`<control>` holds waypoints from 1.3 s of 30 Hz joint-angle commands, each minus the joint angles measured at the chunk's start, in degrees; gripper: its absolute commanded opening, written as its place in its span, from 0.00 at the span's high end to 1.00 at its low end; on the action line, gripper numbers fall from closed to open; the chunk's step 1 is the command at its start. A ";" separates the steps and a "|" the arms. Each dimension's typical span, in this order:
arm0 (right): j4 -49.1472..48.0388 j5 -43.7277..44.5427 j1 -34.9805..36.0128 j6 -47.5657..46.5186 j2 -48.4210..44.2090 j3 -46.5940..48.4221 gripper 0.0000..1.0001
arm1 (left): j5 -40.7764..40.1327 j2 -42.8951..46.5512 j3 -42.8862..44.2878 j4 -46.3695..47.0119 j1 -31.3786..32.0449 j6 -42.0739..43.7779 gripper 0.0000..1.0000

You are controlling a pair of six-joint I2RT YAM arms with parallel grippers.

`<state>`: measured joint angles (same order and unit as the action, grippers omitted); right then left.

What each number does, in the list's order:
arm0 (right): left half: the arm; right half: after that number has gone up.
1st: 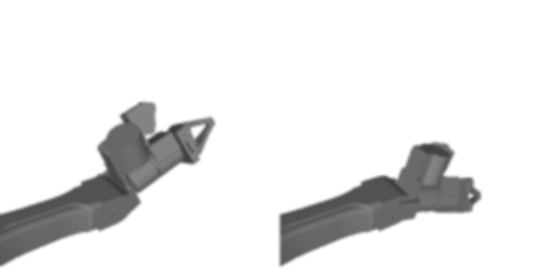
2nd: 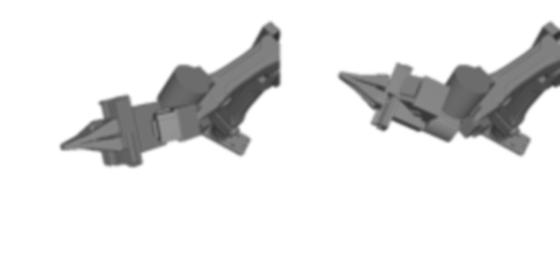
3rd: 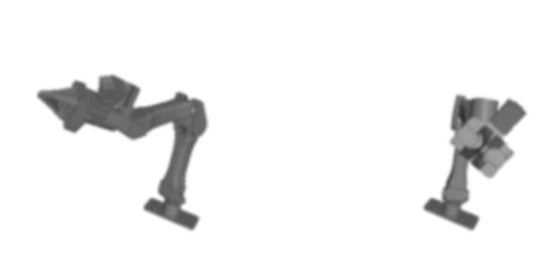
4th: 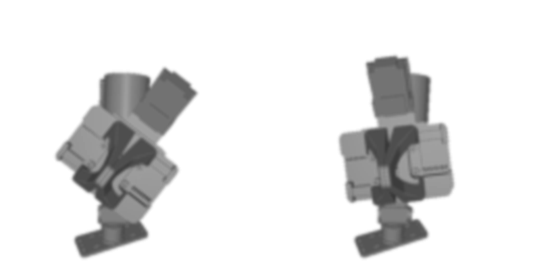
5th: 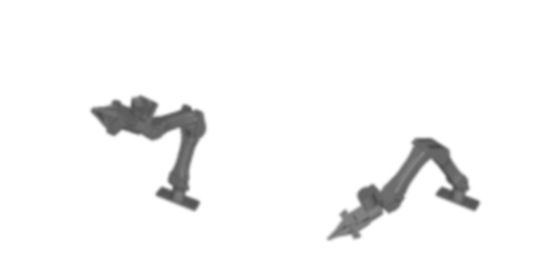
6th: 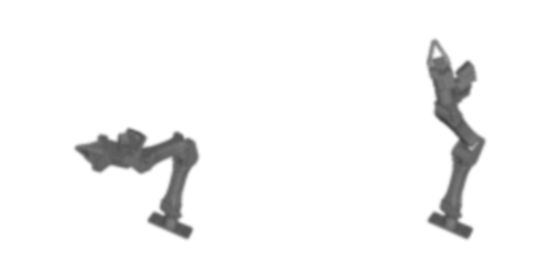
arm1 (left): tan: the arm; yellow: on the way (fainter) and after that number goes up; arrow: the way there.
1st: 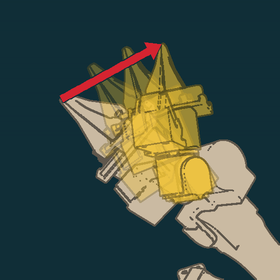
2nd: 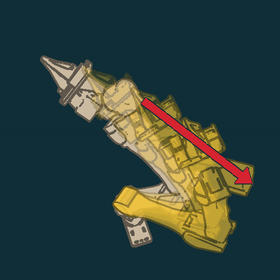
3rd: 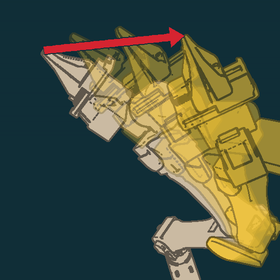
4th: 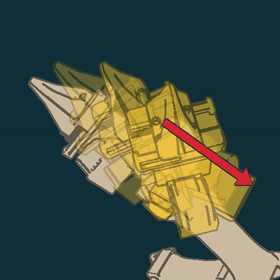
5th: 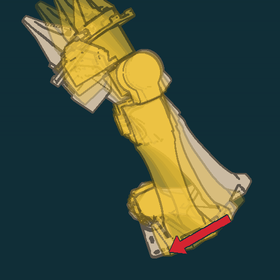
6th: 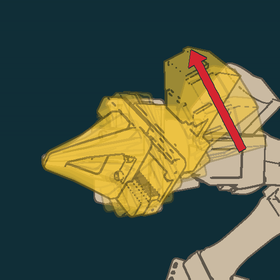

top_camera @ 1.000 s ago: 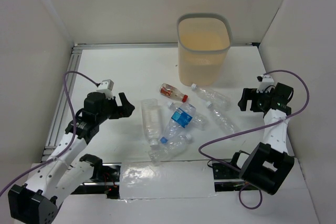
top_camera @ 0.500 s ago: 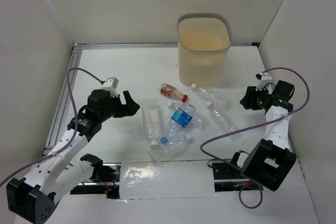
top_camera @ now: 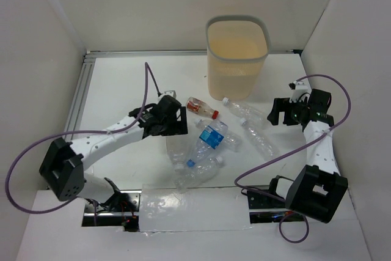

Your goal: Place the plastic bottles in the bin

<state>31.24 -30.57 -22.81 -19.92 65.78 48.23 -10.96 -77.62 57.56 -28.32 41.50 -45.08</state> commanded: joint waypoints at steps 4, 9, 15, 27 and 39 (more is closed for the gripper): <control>-1.80 1.74 0.13 2.61 -0.74 1.43 0.00 | -13.91 -11.30 8.88 -12.11 3.24 -9.32 0.01; -2.32 1.21 0.13 2.61 -0.21 0.29 0.00 | -14.53 -15.36 9.41 -11.59 5.09 -10.99 0.01; -2.33 0.68 0.13 2.61 -0.21 0.29 0.00 | -14.00 -17.29 6.96 -9.04 5.61 -10.99 0.01; -2.33 -0.37 0.13 0.94 0.93 -0.23 0.02 | -15.40 -11.43 13.78 -11.83 6.84 -7.31 0.49; 0.40 -3.54 4.34 -3.28 2.51 0.38 0.24 | -7.62 -6.30 46.21 -9.49 7.37 9.64 0.58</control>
<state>31.22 -33.26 -20.05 -21.65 67.94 48.21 -23.03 -86.11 95.15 -41.71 48.47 -43.48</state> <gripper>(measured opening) 0.761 0.889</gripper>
